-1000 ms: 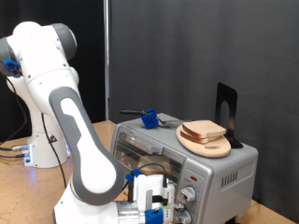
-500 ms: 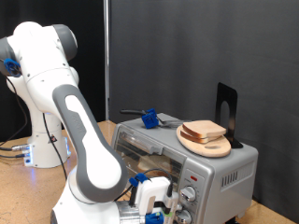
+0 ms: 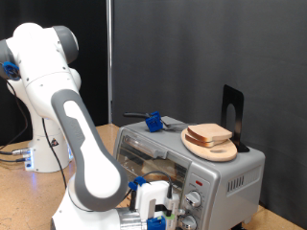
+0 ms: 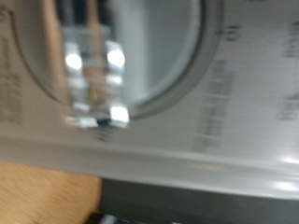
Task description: Make a piece of toast with the oven
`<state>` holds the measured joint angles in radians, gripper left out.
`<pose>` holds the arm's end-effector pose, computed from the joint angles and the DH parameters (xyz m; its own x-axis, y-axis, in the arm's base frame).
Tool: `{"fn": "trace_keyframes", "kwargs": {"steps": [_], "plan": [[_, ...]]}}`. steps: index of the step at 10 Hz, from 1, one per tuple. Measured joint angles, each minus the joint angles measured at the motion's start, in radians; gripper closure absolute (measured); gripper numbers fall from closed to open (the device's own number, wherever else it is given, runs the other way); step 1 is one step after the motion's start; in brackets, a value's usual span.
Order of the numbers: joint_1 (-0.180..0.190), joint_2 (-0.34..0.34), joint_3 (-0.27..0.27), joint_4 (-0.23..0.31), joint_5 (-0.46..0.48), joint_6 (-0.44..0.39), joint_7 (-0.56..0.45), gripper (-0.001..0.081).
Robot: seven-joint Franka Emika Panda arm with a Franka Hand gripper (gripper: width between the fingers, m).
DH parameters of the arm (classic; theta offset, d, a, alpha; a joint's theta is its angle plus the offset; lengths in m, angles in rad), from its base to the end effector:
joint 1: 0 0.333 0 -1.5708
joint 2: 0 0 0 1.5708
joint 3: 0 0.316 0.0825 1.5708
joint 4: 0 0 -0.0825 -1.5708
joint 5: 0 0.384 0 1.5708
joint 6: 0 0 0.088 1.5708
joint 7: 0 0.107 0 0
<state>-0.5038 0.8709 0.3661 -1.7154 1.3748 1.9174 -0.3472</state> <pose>0.6389 -0.0369 0.1311 0.7678 -0.3056 -0.5632 -0.5703 0.0747 -0.8180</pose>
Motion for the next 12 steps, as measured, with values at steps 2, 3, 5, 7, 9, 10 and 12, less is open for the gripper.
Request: {"fn": "trace_keyframes", "kwargs": {"steps": [2,3,5,7,9,10,12], "plan": [[-0.046,-0.019,0.004,-0.026,0.010,-0.059,-0.074,0.0620],[-0.060,-0.031,0.002,-0.040,0.005,-0.068,-0.075,0.0620],[-0.073,-0.056,-0.009,-0.068,-0.010,-0.069,-0.073,0.0656],[-0.072,-0.051,-0.012,-0.058,-0.052,-0.117,-0.071,0.0669],[-0.070,-0.026,-0.022,0.011,-0.163,-0.197,-0.037,0.0684],[-0.065,-0.006,-0.027,0.060,-0.204,-0.216,0.007,0.0694],[-0.054,0.051,-0.037,0.174,-0.248,-0.224,0.097,0.0704]]}}
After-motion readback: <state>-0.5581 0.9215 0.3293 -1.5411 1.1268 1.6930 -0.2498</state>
